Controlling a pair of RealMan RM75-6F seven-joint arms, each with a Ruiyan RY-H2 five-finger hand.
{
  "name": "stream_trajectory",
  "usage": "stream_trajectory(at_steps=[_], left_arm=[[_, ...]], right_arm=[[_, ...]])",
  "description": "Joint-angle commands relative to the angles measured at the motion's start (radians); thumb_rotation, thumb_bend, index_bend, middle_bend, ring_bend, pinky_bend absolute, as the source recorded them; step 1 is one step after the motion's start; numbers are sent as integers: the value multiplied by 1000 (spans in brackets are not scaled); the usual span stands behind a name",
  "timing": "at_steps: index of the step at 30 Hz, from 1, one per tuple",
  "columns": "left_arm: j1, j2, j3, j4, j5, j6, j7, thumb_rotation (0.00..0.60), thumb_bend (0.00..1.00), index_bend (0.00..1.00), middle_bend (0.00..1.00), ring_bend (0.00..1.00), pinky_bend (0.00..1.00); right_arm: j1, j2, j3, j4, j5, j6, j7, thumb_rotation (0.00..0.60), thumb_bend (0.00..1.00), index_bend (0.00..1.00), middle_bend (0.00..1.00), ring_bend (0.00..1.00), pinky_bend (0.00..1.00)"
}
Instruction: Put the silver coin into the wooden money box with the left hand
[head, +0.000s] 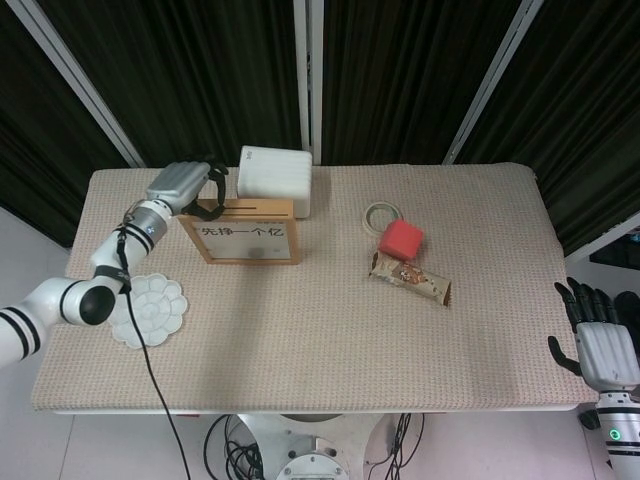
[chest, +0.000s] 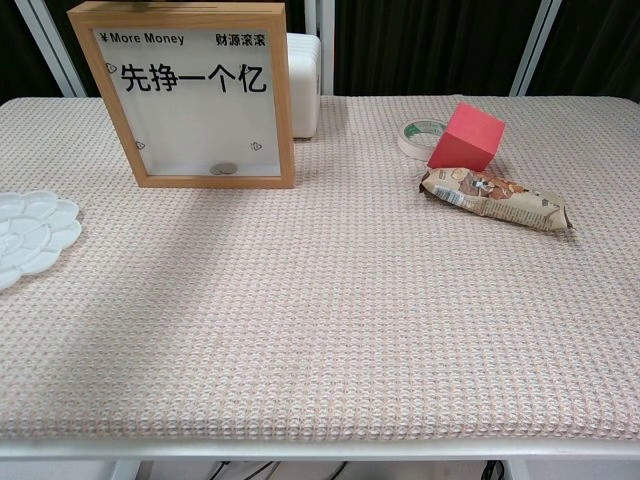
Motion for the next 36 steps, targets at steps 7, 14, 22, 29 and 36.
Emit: stream_trajectory(at_steps=[7,14,22,29,36], left_arm=[[-14,-21,12,23,22,-4,-26,600,418,617,195,0,62],[-20,-26,23,37,32,-3,-42,600,418,607,195,0,62],[-16,-25,20,30,66,5,-64,600,418,377,181,0,60],[-4,-8,15,11,87,15,-86,600,418,311,175,0,59],[64,63,-7,-118,128,147,-102,600,394,308,172,0,66]], right_arm=[[7,-6,2,5,1,-9,4,600,327,0,0,0,0],[6,-2,7,9,9,-7,13,600,327,0,0,0,0],[7,0,6,9,10,-9,15,600,327,0,0,0,0],[6,1,6,7,10,-6,17,600,327,0,0,0,0],[4,8,5,-4,-3,5,15,600,327,0,0,0,0]])
